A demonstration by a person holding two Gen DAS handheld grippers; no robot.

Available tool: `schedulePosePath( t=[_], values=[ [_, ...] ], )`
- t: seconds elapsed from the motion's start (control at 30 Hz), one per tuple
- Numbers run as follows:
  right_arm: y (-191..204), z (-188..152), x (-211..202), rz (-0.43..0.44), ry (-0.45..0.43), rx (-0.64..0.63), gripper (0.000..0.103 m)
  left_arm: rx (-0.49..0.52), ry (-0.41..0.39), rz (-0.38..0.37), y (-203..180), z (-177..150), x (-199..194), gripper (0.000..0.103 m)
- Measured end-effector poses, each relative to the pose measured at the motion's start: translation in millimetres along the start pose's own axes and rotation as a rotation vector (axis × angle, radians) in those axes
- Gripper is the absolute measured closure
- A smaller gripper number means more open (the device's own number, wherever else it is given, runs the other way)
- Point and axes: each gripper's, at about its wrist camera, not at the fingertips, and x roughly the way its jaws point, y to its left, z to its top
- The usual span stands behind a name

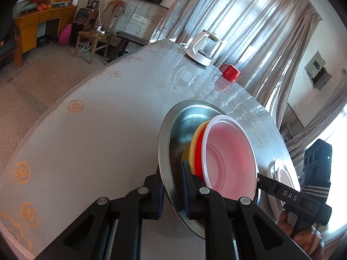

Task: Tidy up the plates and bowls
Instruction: 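Lift the basin with nested bowls using the left gripper, carry toward plates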

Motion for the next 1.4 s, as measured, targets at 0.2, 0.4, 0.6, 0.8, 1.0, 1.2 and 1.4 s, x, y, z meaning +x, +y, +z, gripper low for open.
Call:
schedulePosePath(
  t=[0.2,0.4,0.6,0.8,1.0,1.2,1.4],
  values=[
    [1.5,-1.8,-4.1,0.021,0.003,0.005,0.085,-0.018,0.033,0.026,3.3,-6.4,0.1,0.088],
    [2.9,-3.0,-8.6,0.025,0.004,0.007,0.086,0.005,0.031,0.058,-5.4,-11.9,-6.0,0.087],
    [-0.4,-7.6,-12.2,0.030,0.008,0.026,0.086,0.032,0.021,0.087,-12.3,-16.2,-11.5,0.087],
    [-0.1,-12.2,-19.1,0.036,-0.001,0.028,0.086,0.042,0.011,0.094,-15.6,-21.8,-17.3,0.087],
    [1.1,-15.8,-25.6,0.026,-0.015,0.014,0.086,0.061,0.005,0.105,-20.9,-24.1,-21.8,0.087],
    [-3.5,-20.3,-30.2,0.024,-0.019,0.026,0.086,0.069,0.013,0.095,-25.6,-27.0,-22.1,0.087],
    [-9.6,-21.2,-37.9,0.024,-0.035,0.044,0.086,0.082,0.014,0.079,-34.3,-28.3,-23.7,0.087]
  ],
)
